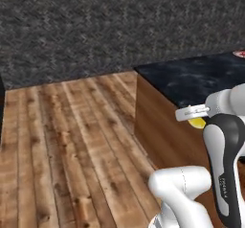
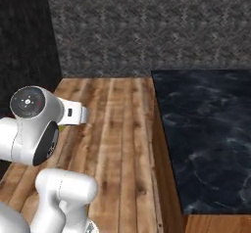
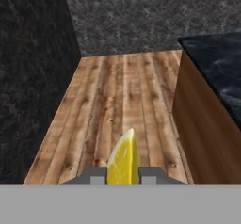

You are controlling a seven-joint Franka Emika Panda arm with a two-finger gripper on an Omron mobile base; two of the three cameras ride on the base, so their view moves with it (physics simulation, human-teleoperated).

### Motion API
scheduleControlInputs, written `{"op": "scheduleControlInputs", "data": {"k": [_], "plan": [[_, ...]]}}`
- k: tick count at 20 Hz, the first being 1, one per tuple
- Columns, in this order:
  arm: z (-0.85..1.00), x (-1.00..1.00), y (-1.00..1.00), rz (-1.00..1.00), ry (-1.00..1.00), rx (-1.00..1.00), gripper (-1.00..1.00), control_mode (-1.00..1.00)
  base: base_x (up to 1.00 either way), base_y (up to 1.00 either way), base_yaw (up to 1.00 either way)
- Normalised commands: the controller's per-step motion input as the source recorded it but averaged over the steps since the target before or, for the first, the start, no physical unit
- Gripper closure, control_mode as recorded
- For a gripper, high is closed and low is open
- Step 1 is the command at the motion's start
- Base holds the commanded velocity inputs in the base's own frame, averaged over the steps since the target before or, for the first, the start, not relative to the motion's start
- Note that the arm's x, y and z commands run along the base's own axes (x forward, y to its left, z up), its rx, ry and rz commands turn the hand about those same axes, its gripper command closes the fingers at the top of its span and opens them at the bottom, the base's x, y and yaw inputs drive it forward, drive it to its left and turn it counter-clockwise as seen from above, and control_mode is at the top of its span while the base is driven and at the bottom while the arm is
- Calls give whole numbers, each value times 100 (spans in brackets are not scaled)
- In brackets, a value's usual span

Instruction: Take the lemon wedge from the fridge and place it on the plate with fish on the dining counter.

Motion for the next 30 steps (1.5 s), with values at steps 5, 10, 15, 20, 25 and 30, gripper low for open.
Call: {"op": "scheduleControlInputs", "data": {"k": [5,10,15,20,25,30], "plan": [[0,0,0,0,0,0,100,100,100,100,-45],[0,0,0,0,0,0,100,100,100,100,-44],[0,0,0,0,0,0,100,100,100,100,-40],[0,0,0,0,0,0,100,100,100,100,-39],[0,0,0,0,0,0,100,100,100,90,-28],[0,0,0,0,0,0,100,100,100,73,-23]]}}
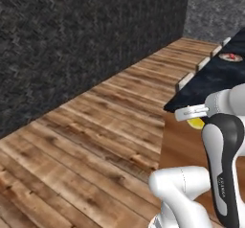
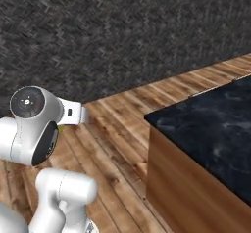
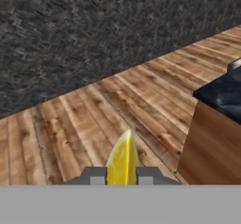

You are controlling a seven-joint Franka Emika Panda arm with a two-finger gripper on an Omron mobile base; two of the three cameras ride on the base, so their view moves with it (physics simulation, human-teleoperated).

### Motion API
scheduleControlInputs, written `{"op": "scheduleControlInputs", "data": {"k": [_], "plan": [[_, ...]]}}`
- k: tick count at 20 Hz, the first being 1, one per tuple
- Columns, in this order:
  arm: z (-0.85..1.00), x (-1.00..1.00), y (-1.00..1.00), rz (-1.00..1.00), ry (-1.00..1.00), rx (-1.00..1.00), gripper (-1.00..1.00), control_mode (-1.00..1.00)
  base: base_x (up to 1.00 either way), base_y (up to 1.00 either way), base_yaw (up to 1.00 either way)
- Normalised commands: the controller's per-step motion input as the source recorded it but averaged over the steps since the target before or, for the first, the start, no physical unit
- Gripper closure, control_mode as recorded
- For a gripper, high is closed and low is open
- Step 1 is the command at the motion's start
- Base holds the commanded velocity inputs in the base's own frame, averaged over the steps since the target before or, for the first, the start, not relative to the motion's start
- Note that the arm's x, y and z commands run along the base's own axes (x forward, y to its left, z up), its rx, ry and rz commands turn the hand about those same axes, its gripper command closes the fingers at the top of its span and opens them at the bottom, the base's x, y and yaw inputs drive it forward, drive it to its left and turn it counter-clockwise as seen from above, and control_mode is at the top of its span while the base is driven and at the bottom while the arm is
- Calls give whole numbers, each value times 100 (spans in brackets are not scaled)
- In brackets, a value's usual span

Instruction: Take the lemon wedge from the fridge and place it on the plate with fish on the dining counter.

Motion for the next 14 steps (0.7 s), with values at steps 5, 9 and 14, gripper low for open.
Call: {"op": "scheduleControlInputs", "data": {"k": [5,9,14], "plan": [[0,0,0,0,0,0,100,100,100,98,-27],[0,0,0,0,0,0,100,100,100,99,-32],[0,0,0,0,0,0,100,100,100,99,-37]]}}
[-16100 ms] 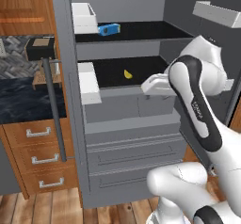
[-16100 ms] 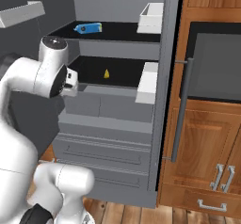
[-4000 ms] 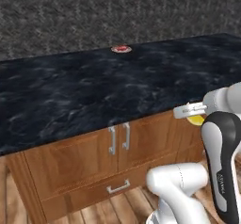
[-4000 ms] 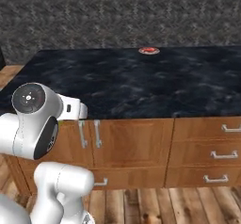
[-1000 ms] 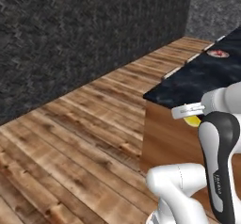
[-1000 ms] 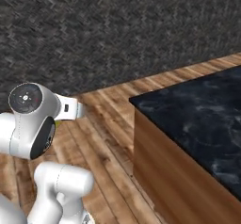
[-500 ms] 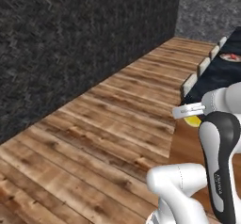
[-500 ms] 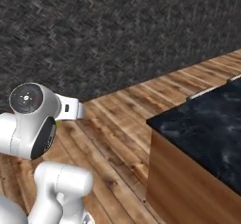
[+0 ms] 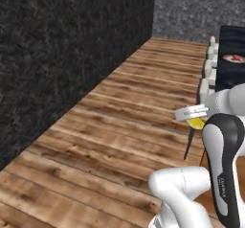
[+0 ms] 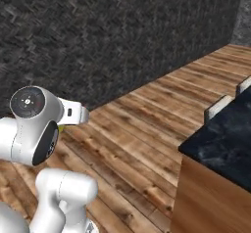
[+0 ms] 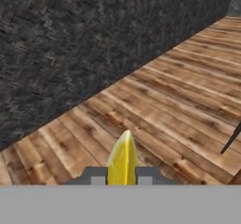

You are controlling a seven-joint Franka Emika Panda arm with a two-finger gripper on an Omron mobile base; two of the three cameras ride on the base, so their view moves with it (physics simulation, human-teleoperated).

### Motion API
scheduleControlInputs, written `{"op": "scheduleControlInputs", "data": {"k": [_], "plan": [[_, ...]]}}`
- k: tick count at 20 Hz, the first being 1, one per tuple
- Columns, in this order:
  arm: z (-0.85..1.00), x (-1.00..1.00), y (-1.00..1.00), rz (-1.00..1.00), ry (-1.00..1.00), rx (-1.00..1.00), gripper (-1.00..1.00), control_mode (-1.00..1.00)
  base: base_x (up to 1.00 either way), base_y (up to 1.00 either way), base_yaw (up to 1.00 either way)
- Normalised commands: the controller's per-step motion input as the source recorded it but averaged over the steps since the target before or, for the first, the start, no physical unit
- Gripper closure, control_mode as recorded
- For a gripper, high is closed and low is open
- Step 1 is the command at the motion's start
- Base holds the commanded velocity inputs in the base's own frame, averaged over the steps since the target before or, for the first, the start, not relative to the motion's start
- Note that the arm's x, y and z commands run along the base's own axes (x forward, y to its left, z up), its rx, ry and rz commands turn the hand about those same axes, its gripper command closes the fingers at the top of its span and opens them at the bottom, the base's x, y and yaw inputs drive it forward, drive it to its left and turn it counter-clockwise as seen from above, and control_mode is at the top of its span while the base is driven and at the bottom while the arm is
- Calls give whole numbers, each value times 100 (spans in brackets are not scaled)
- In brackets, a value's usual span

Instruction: Take the lemon wedge from the fridge and place it on the plate with fish on the dining counter.

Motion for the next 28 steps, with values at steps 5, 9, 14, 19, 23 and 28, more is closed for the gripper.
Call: {"op": "scheduleControlInputs", "data": {"k": [5,9,14,19,23,28], "plan": [[0,0,0,0,0,0,100,100,100,95,-43],[0,0,0,0,0,0,100,100,100,94,-45],[0,0,0,0,0,0,100,100,100,86,-48],[0,0,0,0,0,0,100,100,100,45,-48],[0,0,0,0,0,0,100,100,100,10,-48],[0,0,0,0,0,0,100,100,100,18,-51]]}}
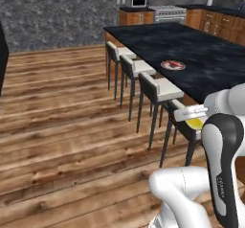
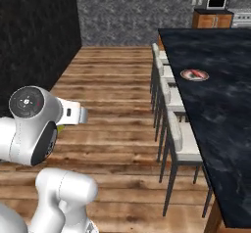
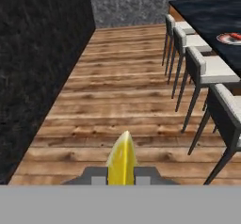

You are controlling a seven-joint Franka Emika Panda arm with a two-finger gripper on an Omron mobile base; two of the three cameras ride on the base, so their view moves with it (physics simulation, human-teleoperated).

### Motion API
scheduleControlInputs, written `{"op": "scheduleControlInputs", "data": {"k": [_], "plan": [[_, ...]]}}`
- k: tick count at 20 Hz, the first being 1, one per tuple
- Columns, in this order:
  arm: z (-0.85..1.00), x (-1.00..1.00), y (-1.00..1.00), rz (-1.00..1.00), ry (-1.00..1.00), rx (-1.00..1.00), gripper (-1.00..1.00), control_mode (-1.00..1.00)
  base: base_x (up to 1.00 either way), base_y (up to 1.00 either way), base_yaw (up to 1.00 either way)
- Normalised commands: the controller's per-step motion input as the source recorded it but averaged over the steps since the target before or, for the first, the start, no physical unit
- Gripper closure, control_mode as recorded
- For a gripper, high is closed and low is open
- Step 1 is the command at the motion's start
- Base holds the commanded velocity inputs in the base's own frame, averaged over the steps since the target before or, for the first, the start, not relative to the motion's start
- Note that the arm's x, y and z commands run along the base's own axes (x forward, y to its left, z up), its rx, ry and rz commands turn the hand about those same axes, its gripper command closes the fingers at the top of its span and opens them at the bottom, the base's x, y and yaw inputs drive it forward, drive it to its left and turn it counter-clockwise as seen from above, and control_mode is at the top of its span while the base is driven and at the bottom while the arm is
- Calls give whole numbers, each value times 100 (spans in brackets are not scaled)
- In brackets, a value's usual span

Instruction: Take the lemon wedge from the fridge and place it on the plate with fish on the dining counter.

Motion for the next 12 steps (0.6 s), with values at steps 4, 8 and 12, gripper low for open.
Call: {"op": "scheduleControlInputs", "data": {"k": [4,8,12], "plan": [[0,0,0,0,0,0,100,100,100,86,-51],[0,0,0,0,0,0,100,100,100,100,-52],[0,0,0,0,0,0,100,100,100,100,-53]]}}
